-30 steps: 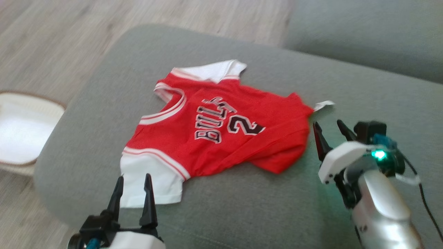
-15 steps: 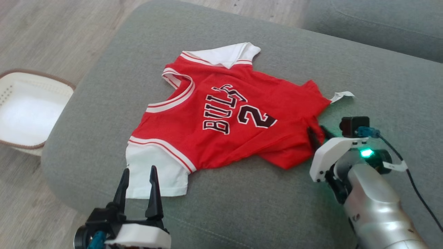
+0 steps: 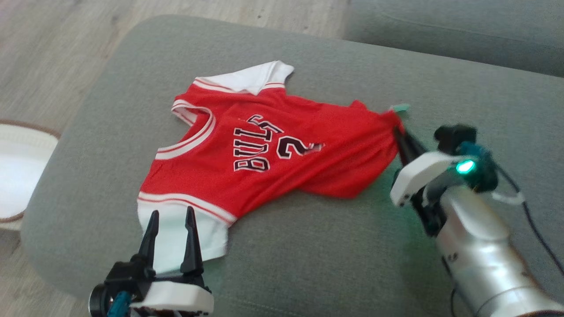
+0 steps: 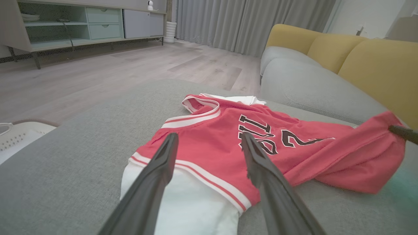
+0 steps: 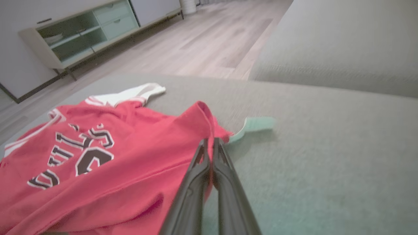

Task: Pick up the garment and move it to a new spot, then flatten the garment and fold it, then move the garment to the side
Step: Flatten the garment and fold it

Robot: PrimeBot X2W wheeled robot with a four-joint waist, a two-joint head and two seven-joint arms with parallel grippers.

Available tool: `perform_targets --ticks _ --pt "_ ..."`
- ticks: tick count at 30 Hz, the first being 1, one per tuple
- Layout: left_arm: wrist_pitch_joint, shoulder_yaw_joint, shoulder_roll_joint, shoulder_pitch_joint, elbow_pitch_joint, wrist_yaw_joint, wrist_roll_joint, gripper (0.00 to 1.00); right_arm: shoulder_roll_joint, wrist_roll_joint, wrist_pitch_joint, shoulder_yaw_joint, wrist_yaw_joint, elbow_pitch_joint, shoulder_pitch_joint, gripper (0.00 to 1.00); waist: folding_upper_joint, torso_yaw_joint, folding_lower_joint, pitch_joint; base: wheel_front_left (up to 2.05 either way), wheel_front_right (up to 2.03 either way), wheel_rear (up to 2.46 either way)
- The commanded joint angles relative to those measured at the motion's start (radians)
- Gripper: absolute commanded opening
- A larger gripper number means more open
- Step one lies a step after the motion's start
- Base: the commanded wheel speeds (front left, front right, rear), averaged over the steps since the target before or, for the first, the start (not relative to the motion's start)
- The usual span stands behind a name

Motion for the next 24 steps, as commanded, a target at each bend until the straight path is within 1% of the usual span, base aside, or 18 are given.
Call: perform_targets --ticks 1,7,11,17,24 --pt "-0.012 0.044 0.010 -0.028 -0.032 -0.004 0.010 1.00 -0.011 -0.008 -0.028 0.005 0.007 -0.044 -0.059 0.00 0.0000 -0.027 0.0000 -0.015 0.00 0.00 0.00" --pt "-0.012 0.046 0.016 -0.019 -0.039 -0.004 0.012 1.00 -0.069 -0.037 -0.071 -0.057 0.007 -0.110 -0.104 0.00 0.0000 -0.083 0.0000 -0.036 0.00 0.00 0.00" --pt "-0.010 0.044 0.019 -0.012 -0.042 -0.002 0.011 1.00 -0.093 -0.057 -0.088 -0.104 0.007 -0.178 -0.069 0.00 0.0000 -0.118 0.0000 -0.048 0.00 0.00 0.00" --pt "-0.005 0.039 0.020 -0.002 -0.047 0.001 0.008 1.00 -0.097 -0.092 -0.094 -0.181 0.007 -0.283 0.117 0.00 0.0000 -0.169 0.0000 -0.056 0.00 0.00 0.00" --pt "-0.001 0.034 0.021 0.001 -0.050 0.001 0.004 1.00 -0.046 -0.148 -0.092 -0.282 0.007 -0.383 0.345 0.00 0.0000 -0.216 0.0000 -0.063 0.00 0.00 0.00"
